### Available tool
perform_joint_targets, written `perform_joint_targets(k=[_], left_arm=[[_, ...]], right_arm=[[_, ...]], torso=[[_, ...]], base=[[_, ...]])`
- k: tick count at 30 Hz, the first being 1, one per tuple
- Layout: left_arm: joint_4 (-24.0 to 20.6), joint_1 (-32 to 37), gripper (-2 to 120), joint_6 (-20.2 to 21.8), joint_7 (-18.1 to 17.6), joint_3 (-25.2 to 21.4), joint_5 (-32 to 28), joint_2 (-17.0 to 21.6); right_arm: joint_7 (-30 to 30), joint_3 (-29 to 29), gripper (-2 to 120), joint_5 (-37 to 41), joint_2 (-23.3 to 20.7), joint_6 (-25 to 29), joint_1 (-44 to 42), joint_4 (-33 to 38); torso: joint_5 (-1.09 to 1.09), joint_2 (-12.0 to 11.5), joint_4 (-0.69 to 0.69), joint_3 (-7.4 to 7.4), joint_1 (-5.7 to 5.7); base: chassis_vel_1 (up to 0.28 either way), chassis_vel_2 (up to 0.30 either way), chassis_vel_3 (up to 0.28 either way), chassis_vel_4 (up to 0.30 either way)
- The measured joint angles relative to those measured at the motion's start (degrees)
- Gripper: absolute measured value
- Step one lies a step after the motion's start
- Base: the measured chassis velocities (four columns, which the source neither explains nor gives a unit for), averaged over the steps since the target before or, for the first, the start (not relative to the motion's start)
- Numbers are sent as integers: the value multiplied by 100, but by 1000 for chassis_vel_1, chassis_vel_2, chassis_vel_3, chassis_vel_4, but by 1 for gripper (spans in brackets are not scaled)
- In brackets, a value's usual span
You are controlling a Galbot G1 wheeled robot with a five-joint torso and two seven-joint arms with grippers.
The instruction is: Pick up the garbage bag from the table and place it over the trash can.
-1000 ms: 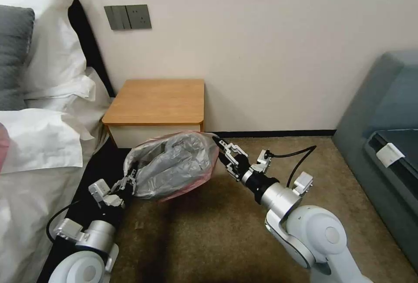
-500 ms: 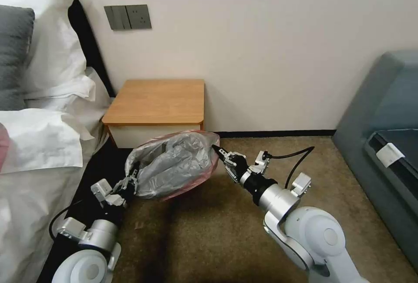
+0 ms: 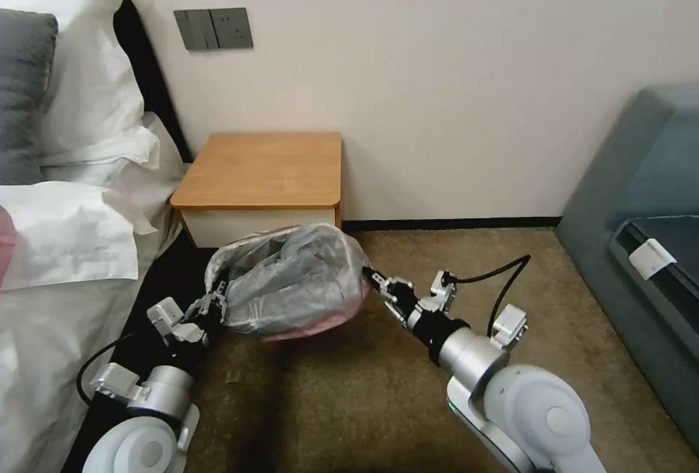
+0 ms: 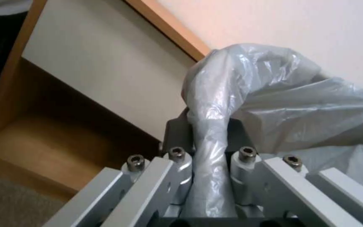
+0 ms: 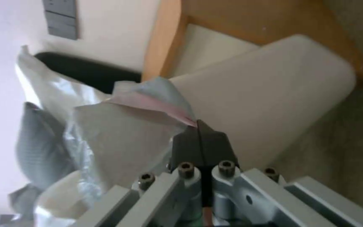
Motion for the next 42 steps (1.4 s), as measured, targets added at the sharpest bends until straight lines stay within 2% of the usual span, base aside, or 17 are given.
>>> perform_joint_targets(k=[8, 11, 15, 21, 24, 26, 28, 30, 31, 33, 35, 36, 38, 39, 40, 41, 42], left_arm=[[-89, 81, 7, 0, 0, 8, 3, -39], [-189, 108, 7, 1, 6, -59, -10, -27], [-201, 116, 7, 5, 16, -76, -44, -28], [-165, 81, 7, 11, 13, -63, -51, -37], [-149, 31, 7, 14, -4, -62, -67, -32], [-118, -16, 7, 16, -40, -69, -94, -14], [-105, -31, 7, 17, -55, -78, -104, -2], [-72, -54, 7, 17, -75, -96, -111, 22], [-72, -54, 7, 17, -75, -96, -111, 22], [-57, -56, 7, 17, -95, -98, -27, 45], [-54, -54, 7, 14, -100, -98, 33, 51], [-48, -39, 7, -28, -104, -81, 243, 71], [-28, -5, 7, -178, -101, -20, 800, 111], [-25, 11, 7, -244, -101, 10, 1039, 129], [-25, 11, 7, -244, -101, 10, 1039, 129], [-29, 28, 7, -306, -117, 64, 1338, 151], [-45, 35, 7, -332, -149, 107, 1513, 165]], right_arm=[[-300, -150, 0, -584, -33, -35, 375, -620], [-609, -373, 0, -1255, -75, -15, 592, -1108], [-861, -501, 0, -1828, -78, 56, 652, -1337], [-891, -552, 0, -2059, -132, -26, 673, -1348], [-837, -520, 7, -2163, -258, -80, 536, -1225], [-841, -451, 18, -2326, -429, -81, 291, -1064], [-885, -411, 23, -2419, -505, -61, 161, -978], [-965, -319, 31, -2572, -619, 39, -70, -795], [-965, -319, 31, -2572, -619, 39, -70, -795], [-991, -257, 41, -2788, -695, 235, -233, -494], [-1005, -246, 44, -2853, -718, 285, -257, -401], [-1079, -227, 52, -3050, -828, 425, -286, -100], [-1231, -226, 61, -3172, -1177, 495, -95, 431], [-1317, -230, 65, -3184, -1392, 496, 73, 585], [-1317, -230, 65, -3184, -1392, 496, 73, 585], [-1559, -252, 72, -3238, -1785, 492, 380, 706], [-1780, -304, 73, -3330, -2085, 480, 616, 731]], torso=[[0, 0, 1, 0, 0], [0, 0, 2, 0, 0], [0, 0, 1, 0, 0], [0, 0, 2, 0, 0], [0, 0, 1, 0, 0], [-1, 0, 0, 0, 0], [0, 0, 0, 0, 0], [0, 0, 0, 0, 0], [0, 0, 0, 0, 0], [0, 0, 0, 0, 0], [1, 0, 0, 0, 0], [1, 0, 0, 0, 0], [0, 0, 0, 0, 0], [0, 0, 0, 0, 0], [0, 0, 0, 0, 0], [1, 0, 1, 0, 0], [1, 0, 1, 0, 0]], base=[[0, 0, 0, 0], [0, 0, 0, 0], [0, 0, 0, 0], [0, 0, 0, 0], [0, 0, 0, 0], [0, 0, 0, 0], [0, 0, 0, 0], [0, 0, 0, 0], [0, 0, 0, 0], [0, 0, 0, 0], [0, 0, 0, 0], [0, 0, 0, 0], [0, 0, 0, 0], [0, 0, 0, 0], [0, 0, 0, 0], [0, 0, 0, 0], [0, 0, 0, 0]])
